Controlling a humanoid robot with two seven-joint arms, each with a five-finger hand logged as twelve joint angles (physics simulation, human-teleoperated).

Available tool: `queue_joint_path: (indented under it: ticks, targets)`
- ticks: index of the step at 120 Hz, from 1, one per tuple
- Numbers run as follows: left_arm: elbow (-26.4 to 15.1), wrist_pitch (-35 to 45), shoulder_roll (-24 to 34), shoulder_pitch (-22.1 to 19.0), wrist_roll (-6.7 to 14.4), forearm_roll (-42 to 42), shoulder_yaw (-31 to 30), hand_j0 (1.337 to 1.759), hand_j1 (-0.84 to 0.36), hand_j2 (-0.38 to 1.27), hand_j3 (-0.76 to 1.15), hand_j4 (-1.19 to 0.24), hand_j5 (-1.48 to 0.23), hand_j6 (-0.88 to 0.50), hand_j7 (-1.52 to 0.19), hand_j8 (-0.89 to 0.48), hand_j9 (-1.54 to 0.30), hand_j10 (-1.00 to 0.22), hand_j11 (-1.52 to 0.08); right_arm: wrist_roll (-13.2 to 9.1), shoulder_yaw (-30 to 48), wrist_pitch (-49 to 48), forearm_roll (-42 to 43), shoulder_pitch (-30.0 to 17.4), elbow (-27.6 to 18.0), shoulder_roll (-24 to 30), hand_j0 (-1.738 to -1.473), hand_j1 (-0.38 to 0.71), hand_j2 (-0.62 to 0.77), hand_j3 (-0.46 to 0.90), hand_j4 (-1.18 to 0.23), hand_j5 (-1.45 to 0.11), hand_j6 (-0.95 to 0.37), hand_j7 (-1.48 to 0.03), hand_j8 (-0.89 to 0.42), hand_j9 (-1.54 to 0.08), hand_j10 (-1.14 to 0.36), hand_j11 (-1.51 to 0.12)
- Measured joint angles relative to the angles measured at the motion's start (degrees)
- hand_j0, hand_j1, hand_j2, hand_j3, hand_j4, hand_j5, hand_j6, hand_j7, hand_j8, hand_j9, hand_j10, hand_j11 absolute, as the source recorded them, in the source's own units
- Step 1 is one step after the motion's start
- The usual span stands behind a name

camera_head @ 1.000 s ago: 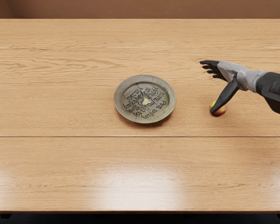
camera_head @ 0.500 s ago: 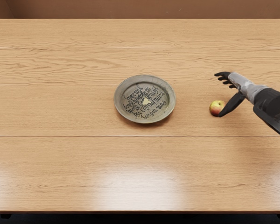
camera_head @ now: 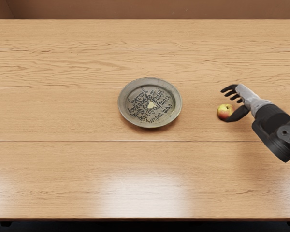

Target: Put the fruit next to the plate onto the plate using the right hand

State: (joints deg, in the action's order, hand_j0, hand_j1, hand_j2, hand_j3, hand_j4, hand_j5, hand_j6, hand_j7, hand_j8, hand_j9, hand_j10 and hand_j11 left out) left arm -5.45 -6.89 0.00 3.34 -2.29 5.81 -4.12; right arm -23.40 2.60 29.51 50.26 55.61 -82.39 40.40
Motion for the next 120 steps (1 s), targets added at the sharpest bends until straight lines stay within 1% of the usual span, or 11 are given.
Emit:
queue_joint_path:
  ticks: [19, 52, 60, 68, 84, 85, 87, 92, 105, 110, 120]
  targets:
    - [0.0, 0.02, 0.0, 0.0, 0.0, 0.0, 0.0, 1.658, 0.07, 0.05, 0.0, -0.23, -0.3, -0.23, -0.3, -0.23, -0.3, -0.23, -0.3, -0.74, -1.94, 4.2, 0.04, -0.06, 0.89, -1.72, -1.658, 0.08, -0.07, 0.0, -0.36, -0.47, -0.36, -0.47, -0.36, -0.47, -0.36, -0.47]
    - [0.0, -0.01, 0.0, 0.0, 0.0, 0.01, 0.0, 1.658, 0.07, 0.05, 0.0, -0.23, -0.3, -0.23, -0.3, -0.23, -0.3, -0.23, -0.3, -1.7, -3.61, 5.41, -0.03, -0.08, 3.19, -4.35, -1.658, 0.14, -0.08, 0.0, -0.41, -0.53, -0.41, -0.53, -0.41, -0.53, -0.41, -0.53]
    - [0.0, 0.0, 0.0, 0.0, 0.0, 0.01, 0.0, 1.658, 0.07, 0.05, 0.0, -0.23, -0.3, -0.23, -0.3, -0.23, -0.3, -0.23, -0.3, -1.9, -3.67, 5.45, -0.2, -0.03, 3.71, -4.88, -1.662, 0.16, -0.12, 0.11, -0.43, -0.56, -0.43, -0.56, -0.43, -0.56, -0.43, -0.55]
    - [0.0, -0.01, 0.0, 0.0, 0.0, 0.0, 0.0, 1.658, 0.07, 0.05, 0.0, -0.23, -0.3, -0.23, -0.3, -0.23, -0.3, -0.23, -0.3, -2.39, -3.7, 5.5, -0.21, 0.12, 4.0, -5.26, -1.666, 0.16, -0.17, 0.21, -0.47, -0.6, -0.47, -0.6, -0.47, -0.59, -0.39, -0.65]
    - [0.0, -0.02, 0.0, 0.0, 0.0, 0.0, -0.01, 1.658, 0.07, 0.05, 0.0, -0.23, -0.3, -0.23, -0.3, -0.23, -0.3, -0.23, -0.3, -3.04, -3.71, 5.44, -0.3, 0.45, 4.23, -5.4, -1.655, 0.16, -0.13, 0.22, -0.55, -0.69, -0.54, -0.7, -0.55, -0.69, -0.46, -0.55]
    - [0.0, -0.02, 0.0, 0.0, 0.01, 0.0, -0.01, 1.658, 0.07, 0.05, 0.0, -0.23, -0.3, -0.23, -0.3, -0.23, -0.3, -0.23, -0.3, -3.05, -3.7, 5.4, -0.26, 0.47, 4.23, -5.4, -1.656, 0.16, -0.12, 0.23, -0.55, -0.7, -0.54, -0.71, -0.55, -0.7, -0.5, -0.47]
    - [0.0, -0.01, 0.0, 0.0, 0.01, 0.0, -0.01, 1.658, 0.07, 0.05, 0.0, -0.23, -0.3, -0.23, -0.3, -0.23, -0.3, -0.23, -0.3, -3.14, -3.7, 5.4, -0.23, 0.49, 4.24, -5.39, -1.652, 0.17, -0.11, 0.22, -0.56, -0.72, -0.54, -0.73, -0.56, -0.72, -0.48, -0.52]
    - [0.0, 0.0, 0.0, 0.0, 0.01, 0.0, -0.02, 1.658, 0.07, 0.05, 0.0, -0.23, -0.3, -0.23, -0.3, -0.23, -0.3, -0.23, -0.3, -3.26, -3.65, 5.36, -0.24, 0.55, 4.25, -5.34, -1.646, 0.16, -0.09, 0.19, -0.59, -0.76, -0.53, -0.76, -0.59, -0.76, -0.54, -0.4]
    - [0.0, 0.01, 0.0, 0.0, 0.01, 0.01, -0.02, 1.658, 0.07, 0.05, 0.0, -0.23, -0.3, -0.23, -0.3, -0.23, -0.3, -0.23, -0.3, -3.51, -3.45, 5.28, -0.85, 0.69, 4.23, -5.21, -1.639, 0.17, -0.02, 0.1, -0.64, -0.84, -0.51, -0.84, -0.57, -0.85, -0.6, -0.31]
    - [0.0, 0.02, 0.0, 0.0, 0.01, 0.0, -0.01, 1.658, 0.07, 0.05, 0.0, -0.23, -0.3, -0.23, -0.3, -0.23, -0.3, -0.23, -0.3, -3.69, -3.38, 5.34, -1.78, 1.0, 4.21, -5.15, -1.644, 0.18, 0.06, 0.0, -0.66, -0.87, -0.52, -0.86, -0.57, -0.87, -0.58, -0.4]
    - [0.0, 0.02, 0.0, 0.0, 0.0, 0.0, 0.0, 1.658, 0.07, 0.05, 0.0, -0.23, -0.3, -0.23, -0.3, -0.23, -0.3, -0.23, -0.3, -3.83, -3.28, 4.95, -4.0, 2.14, 4.16, -4.89, -1.647, 0.21, 0.14, 0.0, -0.68, -0.9, -0.51, -0.89, -0.56, -0.91, -0.63, -0.59]
